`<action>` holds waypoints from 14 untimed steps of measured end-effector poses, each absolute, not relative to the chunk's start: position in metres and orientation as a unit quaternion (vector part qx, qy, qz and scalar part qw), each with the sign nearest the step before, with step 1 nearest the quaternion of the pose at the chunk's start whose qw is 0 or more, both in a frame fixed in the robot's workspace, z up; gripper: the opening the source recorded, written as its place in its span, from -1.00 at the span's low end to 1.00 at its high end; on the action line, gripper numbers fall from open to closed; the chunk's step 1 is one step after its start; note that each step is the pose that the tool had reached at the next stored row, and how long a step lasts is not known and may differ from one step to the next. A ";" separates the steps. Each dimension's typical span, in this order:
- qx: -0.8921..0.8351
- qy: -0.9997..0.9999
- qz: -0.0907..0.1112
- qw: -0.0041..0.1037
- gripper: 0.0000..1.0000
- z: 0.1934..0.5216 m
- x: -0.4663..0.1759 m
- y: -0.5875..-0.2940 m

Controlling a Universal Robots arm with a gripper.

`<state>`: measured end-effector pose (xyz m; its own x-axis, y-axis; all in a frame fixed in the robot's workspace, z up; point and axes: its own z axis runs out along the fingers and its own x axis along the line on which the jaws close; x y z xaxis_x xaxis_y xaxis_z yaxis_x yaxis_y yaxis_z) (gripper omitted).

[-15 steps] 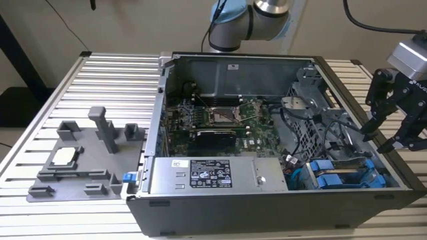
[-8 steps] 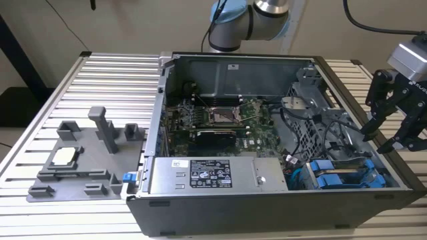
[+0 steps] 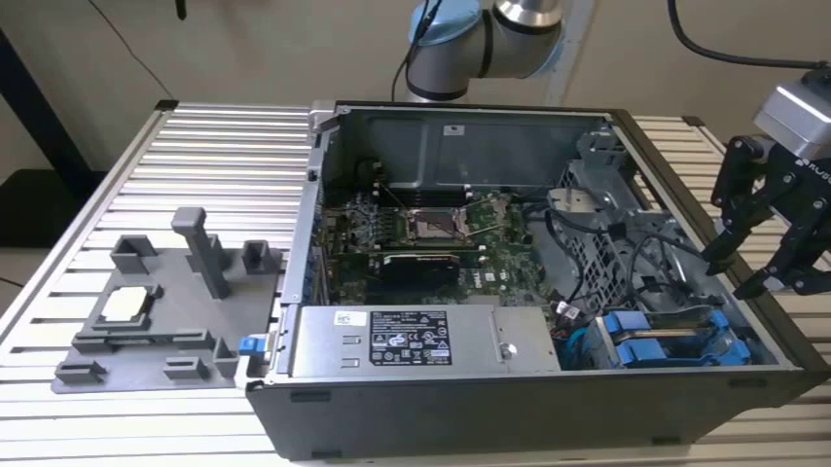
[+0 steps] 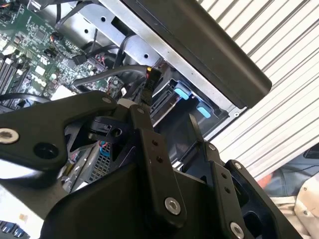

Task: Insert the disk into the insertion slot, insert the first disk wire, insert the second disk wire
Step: 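Insert the first disk wire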

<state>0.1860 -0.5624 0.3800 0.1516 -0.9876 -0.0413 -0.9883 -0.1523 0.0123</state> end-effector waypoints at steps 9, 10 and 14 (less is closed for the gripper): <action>-0.759 0.651 0.019 0.010 -0.07 0.376 0.190 -0.552; -0.759 0.651 0.019 0.010 -0.07 0.376 0.191 -0.550; -0.760 0.649 0.019 0.009 -0.07 0.374 0.193 -0.544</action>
